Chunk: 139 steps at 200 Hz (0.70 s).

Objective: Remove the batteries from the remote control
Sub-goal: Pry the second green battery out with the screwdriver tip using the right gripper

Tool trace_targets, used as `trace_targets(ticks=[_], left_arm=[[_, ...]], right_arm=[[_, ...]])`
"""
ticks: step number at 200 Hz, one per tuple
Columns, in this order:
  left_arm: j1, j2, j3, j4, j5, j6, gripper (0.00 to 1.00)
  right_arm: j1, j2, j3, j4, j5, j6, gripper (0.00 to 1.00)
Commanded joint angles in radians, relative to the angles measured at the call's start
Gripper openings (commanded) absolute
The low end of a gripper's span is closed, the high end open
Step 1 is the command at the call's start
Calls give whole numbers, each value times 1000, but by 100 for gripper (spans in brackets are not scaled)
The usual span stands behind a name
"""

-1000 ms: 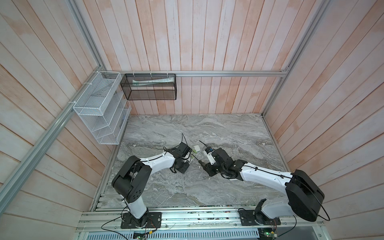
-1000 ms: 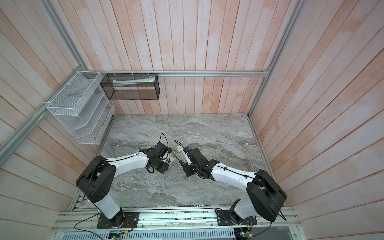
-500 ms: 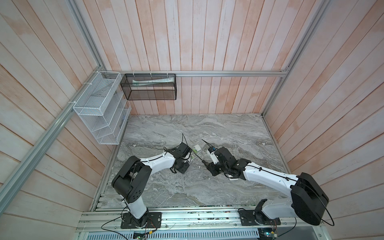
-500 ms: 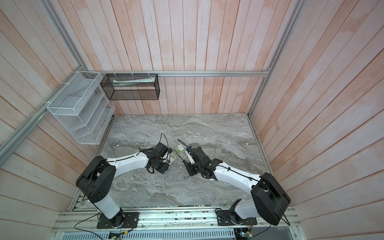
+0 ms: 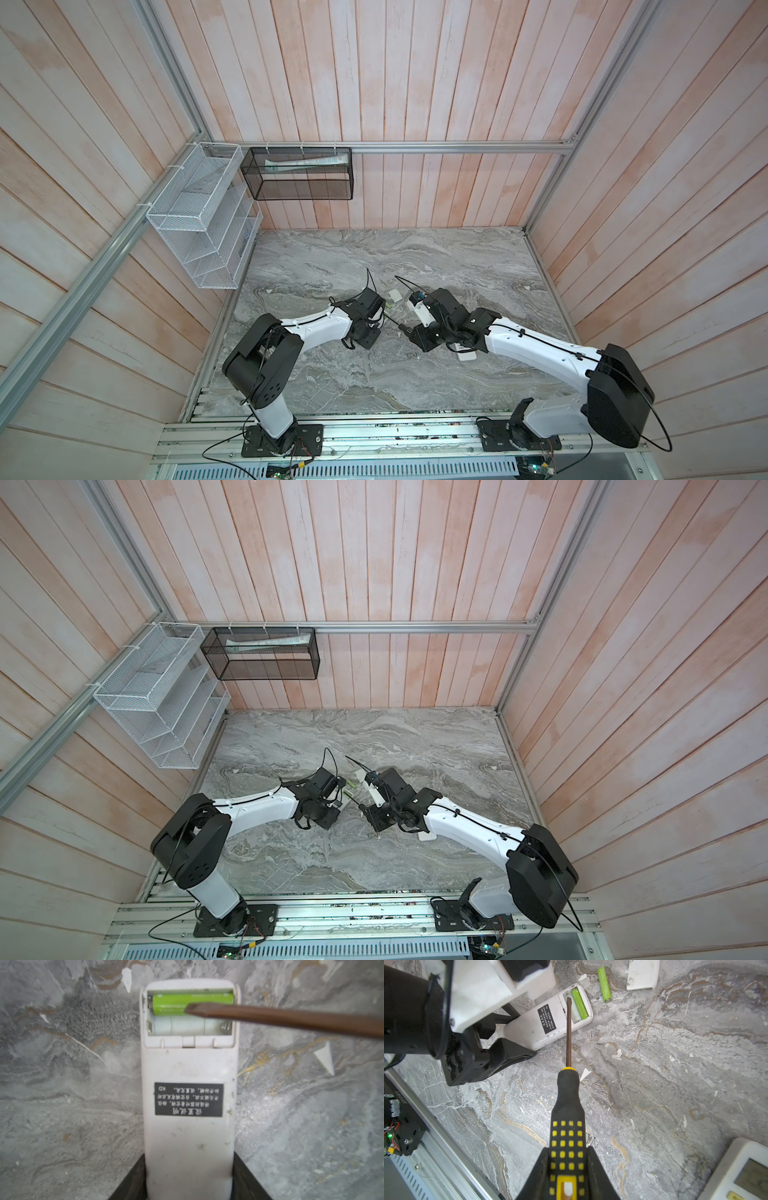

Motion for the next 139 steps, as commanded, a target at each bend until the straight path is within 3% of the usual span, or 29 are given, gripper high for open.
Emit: trace_targets(ticks=[1,83,139], left_arm=[[-7,-24,-19,27,-31,-22,52],[-19,-29,5,-16,-48,-50,52],[-43,-9,22,-44,-21,-143,52]], right_arm=[[10,46,52,-69,-6,-8,0],[70,140,161,-190,142,47,0],[132,198,189,-194,219,112,0]])
